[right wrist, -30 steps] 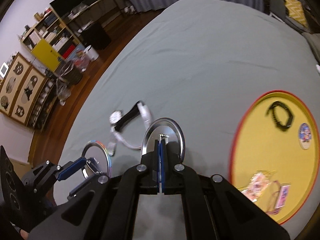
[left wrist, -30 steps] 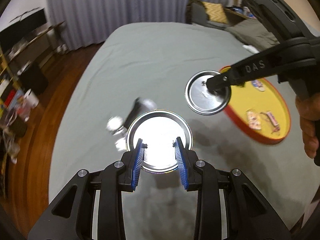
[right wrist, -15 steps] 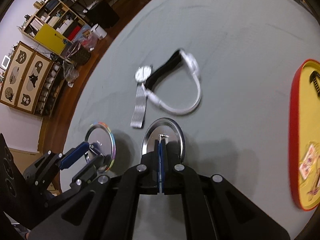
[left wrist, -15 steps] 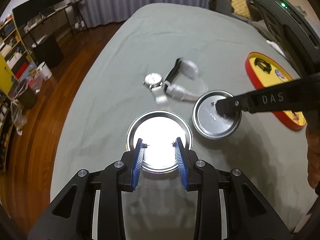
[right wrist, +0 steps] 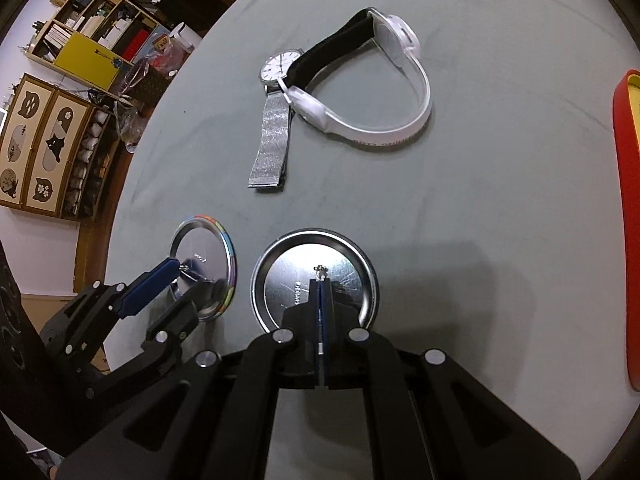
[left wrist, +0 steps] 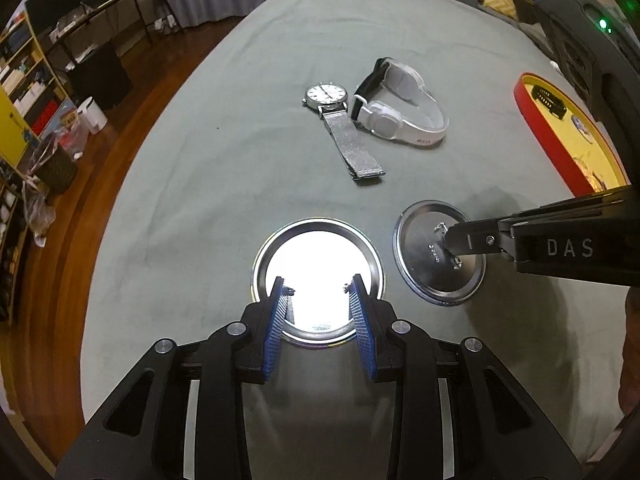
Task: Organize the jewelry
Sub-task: 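Open the left tool while the right tool releases its silver badge on the bedspread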
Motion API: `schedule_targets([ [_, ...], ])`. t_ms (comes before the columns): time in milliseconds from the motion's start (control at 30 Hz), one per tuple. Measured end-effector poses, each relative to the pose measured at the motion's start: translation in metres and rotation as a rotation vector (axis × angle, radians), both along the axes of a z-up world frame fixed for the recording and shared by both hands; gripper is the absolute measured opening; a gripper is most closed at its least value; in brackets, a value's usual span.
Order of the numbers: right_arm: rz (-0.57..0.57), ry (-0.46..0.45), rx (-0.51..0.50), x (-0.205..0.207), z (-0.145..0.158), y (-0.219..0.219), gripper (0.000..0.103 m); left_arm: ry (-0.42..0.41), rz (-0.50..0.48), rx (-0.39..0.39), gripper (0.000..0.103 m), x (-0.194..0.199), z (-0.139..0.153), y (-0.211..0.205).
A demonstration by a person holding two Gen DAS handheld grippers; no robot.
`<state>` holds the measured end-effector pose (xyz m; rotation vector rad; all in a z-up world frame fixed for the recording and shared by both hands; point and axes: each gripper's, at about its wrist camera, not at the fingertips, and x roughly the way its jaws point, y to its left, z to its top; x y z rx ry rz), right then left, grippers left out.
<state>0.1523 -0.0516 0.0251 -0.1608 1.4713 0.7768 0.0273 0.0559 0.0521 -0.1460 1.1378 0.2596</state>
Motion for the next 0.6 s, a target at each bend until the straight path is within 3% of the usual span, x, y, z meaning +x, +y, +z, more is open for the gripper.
schedule_targets([
  [100, 0.007, -0.004, -0.011, 0.000, 0.001, 0.003, 0.002, 0.003, 0.002, 0.010, 0.045, 0.001, 0.000, 0.001],
  [233, 0.008, -0.005, -0.019, 0.000, -0.001, 0.003, 0.002, 0.005, 0.001, 0.019, 0.050, 0.002, 0.001, -0.001],
  [333, 0.010, -0.002, -0.021, -0.001, 0.000, 0.005, 0.004, -0.010, 0.000, 0.038, 0.075, 0.001, 0.006, -0.004],
  [367, 0.008, 0.000, -0.018, 0.000, 0.001, 0.002, 0.019, -0.015, -0.002, 0.044, 0.078, 0.001, 0.008, -0.004],
  [400, 0.005, 0.000, -0.010, 0.001, 0.002, -0.002, 0.043, -0.019, -0.003, 0.049, 0.078, 0.001, 0.010, -0.004],
  [467, 0.000, -0.002, 0.018, 0.001, 0.005, -0.007, 0.059, -0.021, 0.004, 0.057, 0.083, 0.000, 0.014, -0.006],
  [533, -0.003, -0.019, 0.029, 0.001, 0.011, -0.013, 0.061, -0.025, 0.012, 0.064, 0.087, 0.000, 0.018, -0.007],
  [600, -0.010, -0.025, 0.042, 0.002, 0.016, -0.019, 0.075, -0.030, 0.026, 0.067, 0.090, 0.000, 0.024, -0.008],
])
